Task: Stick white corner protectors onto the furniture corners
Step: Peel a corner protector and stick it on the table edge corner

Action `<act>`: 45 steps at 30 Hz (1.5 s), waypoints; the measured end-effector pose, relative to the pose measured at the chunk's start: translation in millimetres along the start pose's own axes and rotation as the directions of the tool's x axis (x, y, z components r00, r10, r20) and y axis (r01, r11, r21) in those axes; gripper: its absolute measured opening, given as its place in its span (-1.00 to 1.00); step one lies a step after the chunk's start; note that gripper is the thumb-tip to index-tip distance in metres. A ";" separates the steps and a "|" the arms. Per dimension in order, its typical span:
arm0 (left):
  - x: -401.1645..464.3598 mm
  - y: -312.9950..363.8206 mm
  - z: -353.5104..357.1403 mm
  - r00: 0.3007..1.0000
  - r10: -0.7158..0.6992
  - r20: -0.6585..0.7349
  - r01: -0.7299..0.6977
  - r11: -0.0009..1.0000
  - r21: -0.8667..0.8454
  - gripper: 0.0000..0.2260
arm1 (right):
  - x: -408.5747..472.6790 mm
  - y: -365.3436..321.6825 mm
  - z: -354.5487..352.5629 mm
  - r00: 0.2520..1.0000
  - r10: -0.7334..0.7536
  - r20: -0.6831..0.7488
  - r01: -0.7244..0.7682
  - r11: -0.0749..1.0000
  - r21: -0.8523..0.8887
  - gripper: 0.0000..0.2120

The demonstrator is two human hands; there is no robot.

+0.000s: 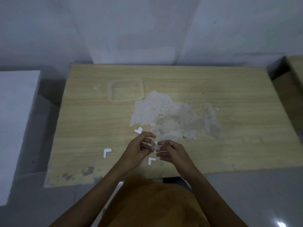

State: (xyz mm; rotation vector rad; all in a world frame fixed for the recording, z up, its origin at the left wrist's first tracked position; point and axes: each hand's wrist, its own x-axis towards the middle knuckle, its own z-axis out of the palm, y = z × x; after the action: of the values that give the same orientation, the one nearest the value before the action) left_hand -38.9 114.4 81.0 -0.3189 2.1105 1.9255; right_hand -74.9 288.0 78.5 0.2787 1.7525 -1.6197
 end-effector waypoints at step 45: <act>230.2 111.9 606.9 0.620 0.123 0.775 -0.510 0.813 0.280 -0.86 | -102.9 85.4 -521.1 0.450 0.145 -0.881 0.485 0.789 0.377 -0.83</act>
State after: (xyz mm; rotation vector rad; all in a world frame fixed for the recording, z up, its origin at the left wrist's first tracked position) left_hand -264.0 732.9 57.2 0.8800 2.0095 1.2278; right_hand -135.0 821.8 49.9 1.5706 1.9143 -2.4292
